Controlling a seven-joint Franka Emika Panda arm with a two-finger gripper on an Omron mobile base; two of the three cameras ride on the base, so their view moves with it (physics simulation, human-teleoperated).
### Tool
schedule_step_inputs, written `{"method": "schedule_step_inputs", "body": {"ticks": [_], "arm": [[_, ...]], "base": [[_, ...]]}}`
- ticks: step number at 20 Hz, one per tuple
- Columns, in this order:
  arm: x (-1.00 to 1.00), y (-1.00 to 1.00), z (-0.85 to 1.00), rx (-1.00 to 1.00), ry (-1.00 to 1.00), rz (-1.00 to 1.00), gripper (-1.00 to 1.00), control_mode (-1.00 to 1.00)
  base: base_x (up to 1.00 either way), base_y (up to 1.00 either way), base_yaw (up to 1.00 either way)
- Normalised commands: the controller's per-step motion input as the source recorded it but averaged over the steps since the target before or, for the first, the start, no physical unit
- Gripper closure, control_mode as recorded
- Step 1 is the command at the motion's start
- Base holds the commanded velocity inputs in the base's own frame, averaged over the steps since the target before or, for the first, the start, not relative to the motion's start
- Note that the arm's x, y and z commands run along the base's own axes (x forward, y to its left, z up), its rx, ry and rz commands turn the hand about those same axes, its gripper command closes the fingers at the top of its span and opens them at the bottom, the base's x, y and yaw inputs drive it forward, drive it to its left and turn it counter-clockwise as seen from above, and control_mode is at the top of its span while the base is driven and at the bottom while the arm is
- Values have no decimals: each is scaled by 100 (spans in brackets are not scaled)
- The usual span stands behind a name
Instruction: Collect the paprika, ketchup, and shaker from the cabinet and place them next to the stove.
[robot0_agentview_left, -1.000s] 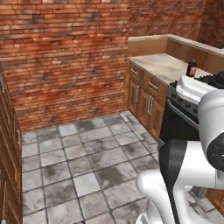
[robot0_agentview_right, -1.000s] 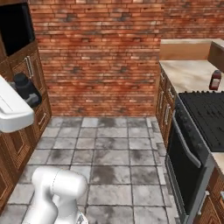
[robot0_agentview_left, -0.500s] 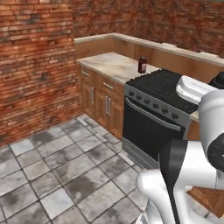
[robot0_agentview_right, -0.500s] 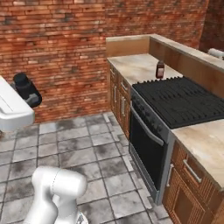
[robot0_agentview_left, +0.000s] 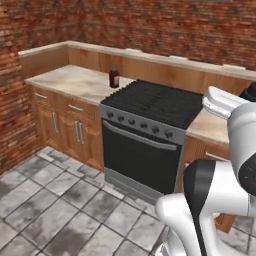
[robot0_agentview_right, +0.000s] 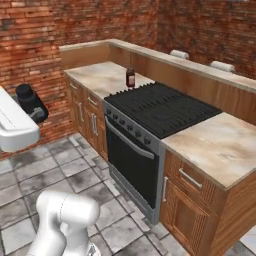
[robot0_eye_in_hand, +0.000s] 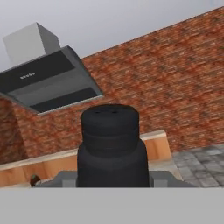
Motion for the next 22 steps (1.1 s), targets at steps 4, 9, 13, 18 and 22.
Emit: {"method": "schedule_step_inputs", "body": {"ticks": [4, 9, 13, 18, 22], "arm": [[0, 0, 0, 0, 0, 0, 100, 100], [0, 0, 0, 0, 0, 0, 100, 100], [0, 0, 0, 0, 0, 0, 100, 100], [0, 0, 0, 0, 0, 0, 100, 100], [0, 0, 0, 0, 0, 0, 100, 100]], "base": [[63, 38, -47], [68, 42, -44], [78, 19, -34], [79, 12, -31], [81, 4, -29]]}}
